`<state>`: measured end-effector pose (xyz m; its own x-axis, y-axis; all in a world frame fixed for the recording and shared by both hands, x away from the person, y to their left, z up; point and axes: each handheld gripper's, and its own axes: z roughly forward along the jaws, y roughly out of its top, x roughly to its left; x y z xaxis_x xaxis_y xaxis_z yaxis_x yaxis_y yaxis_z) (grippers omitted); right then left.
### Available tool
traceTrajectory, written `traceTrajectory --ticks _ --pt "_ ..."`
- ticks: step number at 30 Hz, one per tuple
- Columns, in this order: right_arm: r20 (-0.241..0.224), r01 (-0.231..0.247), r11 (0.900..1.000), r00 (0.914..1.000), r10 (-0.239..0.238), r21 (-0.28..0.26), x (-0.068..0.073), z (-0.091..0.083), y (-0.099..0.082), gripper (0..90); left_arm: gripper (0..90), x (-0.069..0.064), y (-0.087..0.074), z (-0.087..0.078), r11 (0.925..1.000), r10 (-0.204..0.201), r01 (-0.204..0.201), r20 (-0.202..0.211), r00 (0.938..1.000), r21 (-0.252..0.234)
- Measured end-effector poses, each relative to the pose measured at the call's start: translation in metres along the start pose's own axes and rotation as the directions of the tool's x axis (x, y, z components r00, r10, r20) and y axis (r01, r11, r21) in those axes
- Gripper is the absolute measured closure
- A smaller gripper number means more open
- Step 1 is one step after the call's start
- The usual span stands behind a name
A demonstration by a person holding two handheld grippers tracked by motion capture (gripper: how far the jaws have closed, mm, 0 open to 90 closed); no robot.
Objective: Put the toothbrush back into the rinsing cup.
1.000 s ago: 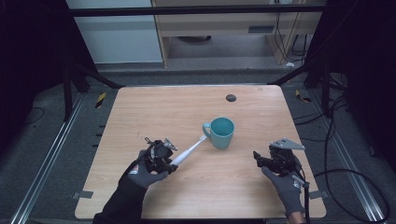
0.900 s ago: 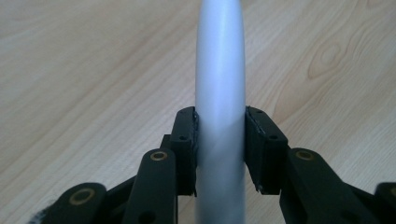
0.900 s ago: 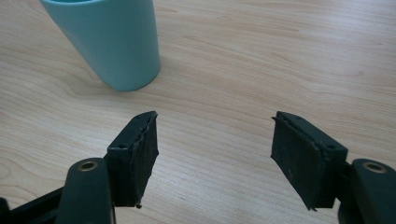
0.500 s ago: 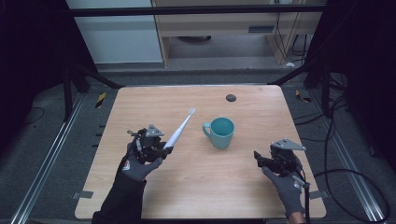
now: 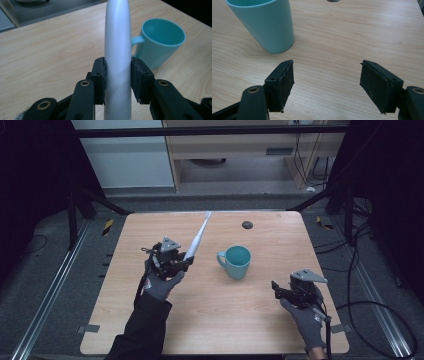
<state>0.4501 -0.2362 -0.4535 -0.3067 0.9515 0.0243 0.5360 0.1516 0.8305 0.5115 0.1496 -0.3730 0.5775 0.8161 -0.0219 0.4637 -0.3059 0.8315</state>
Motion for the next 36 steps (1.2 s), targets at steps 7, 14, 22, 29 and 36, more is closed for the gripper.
traceTrajectory --ticks 7,14,22,29,36 --pt "0.015 0.012 0.9999 0.9998 -0.012 0.000 0.000 0.001 -0.001 25.7 65.8 -0.014 0.013 0.018 0.9970 -0.014 0.012 -0.030 0.9995 -0.077" --pt "0.017 0.016 0.9999 0.9997 -0.016 -0.001 0.000 0.002 -0.002 25.6 65.9 -0.026 0.028 0.033 0.9871 -0.040 0.033 -0.045 0.9982 -0.157" --pt "0.014 0.011 0.9999 0.9998 -0.011 -0.009 -0.001 0.002 -0.002 25.3 65.9 -0.041 0.038 0.051 0.9756 -0.051 0.040 -0.049 0.9975 -0.216" --pt "0.016 0.005 1.0000 0.9999 -0.005 -0.008 -0.003 0.003 -0.003 25.2 65.8 -0.045 0.049 0.060 0.9645 -0.079 0.065 -0.044 0.9959 -0.256" --pt "0.014 0.006 0.9999 0.9999 -0.006 -0.011 -0.003 0.004 -0.004 25.2 65.9 -0.053 0.056 0.072 0.9590 -0.083 0.071 -0.033 0.9960 -0.275"
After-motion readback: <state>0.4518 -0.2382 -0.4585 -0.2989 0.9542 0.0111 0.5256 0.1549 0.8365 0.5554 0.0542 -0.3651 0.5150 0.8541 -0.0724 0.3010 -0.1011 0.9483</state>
